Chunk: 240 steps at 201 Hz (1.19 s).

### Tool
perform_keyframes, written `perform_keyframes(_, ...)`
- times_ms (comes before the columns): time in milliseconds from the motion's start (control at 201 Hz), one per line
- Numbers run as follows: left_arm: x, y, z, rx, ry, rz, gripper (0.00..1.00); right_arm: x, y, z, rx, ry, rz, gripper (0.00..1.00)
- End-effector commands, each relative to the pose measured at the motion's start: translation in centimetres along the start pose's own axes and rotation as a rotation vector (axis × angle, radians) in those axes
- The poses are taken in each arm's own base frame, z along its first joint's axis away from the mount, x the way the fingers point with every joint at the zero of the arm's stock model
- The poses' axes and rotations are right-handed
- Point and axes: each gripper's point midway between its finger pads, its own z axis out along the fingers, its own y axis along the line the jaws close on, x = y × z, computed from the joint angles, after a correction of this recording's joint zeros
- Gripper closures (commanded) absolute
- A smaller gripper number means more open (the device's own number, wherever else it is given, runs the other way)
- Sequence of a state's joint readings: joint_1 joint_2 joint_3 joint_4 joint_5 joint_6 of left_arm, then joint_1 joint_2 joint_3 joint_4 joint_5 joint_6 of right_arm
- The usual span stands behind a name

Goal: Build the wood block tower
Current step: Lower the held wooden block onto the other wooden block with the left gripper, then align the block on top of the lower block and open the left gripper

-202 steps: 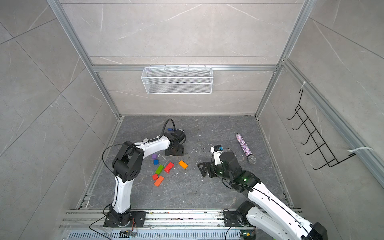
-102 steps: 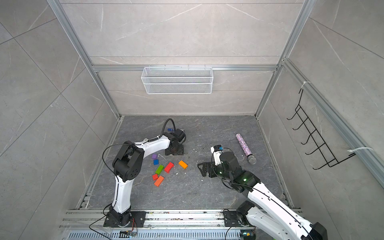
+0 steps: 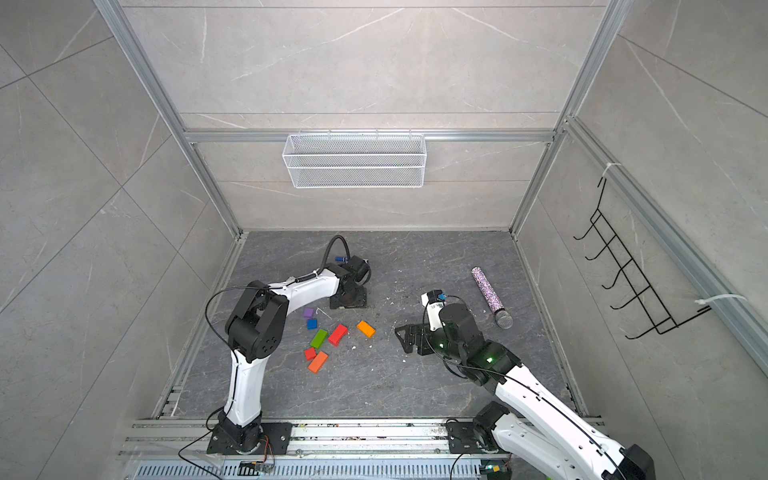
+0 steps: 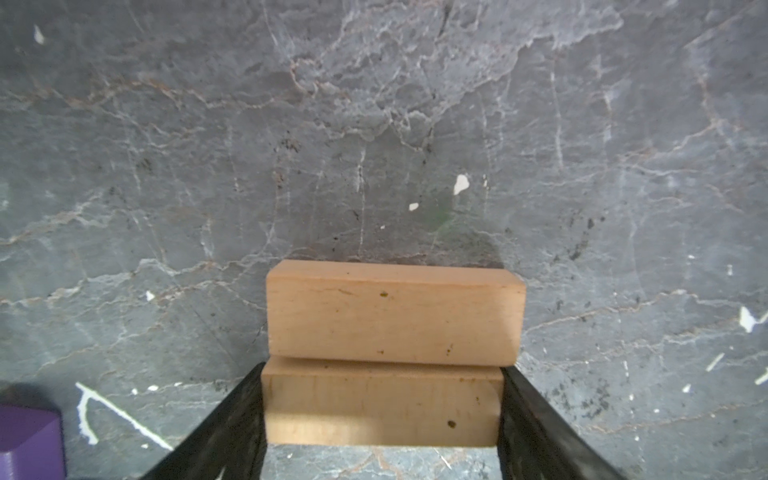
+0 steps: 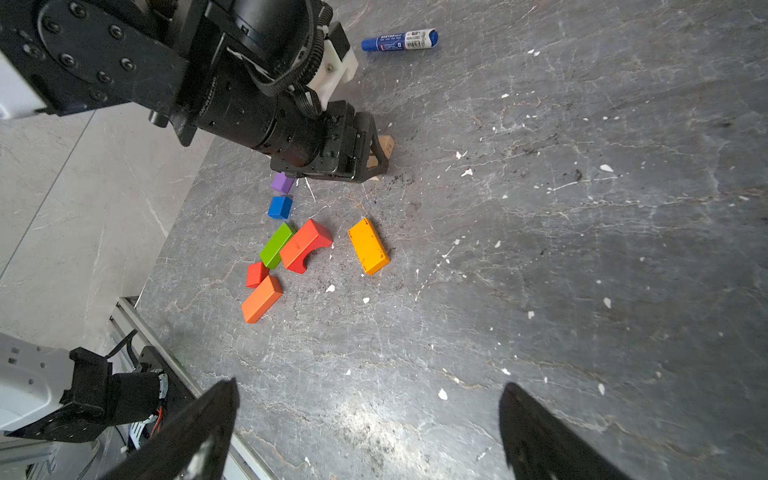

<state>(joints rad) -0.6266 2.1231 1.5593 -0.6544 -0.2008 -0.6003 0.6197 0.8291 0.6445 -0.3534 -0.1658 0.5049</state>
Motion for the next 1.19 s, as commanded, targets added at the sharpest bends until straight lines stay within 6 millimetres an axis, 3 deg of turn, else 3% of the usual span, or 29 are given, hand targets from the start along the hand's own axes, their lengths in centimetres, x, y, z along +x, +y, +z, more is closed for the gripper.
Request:
perform_keyframes(0,0.0,0.83,1.3,-0.036,0.017,0.016,0.38,0.45,0.14,-0.02,-0.012,0.007,0.002,0.01)
perform_keyframes(921,0.24,-0.01,1.41,-0.006,0.022,0.046,0.32,0.52,0.05,0.49,-0.008,0.02,0.004,0.01)
perform_keyframes(1190,0.36,-0.12,1.64,-0.004,0.031,0.044,0.25,0.65,-0.06,0.54,-0.004,0.024,0.004,0.01)
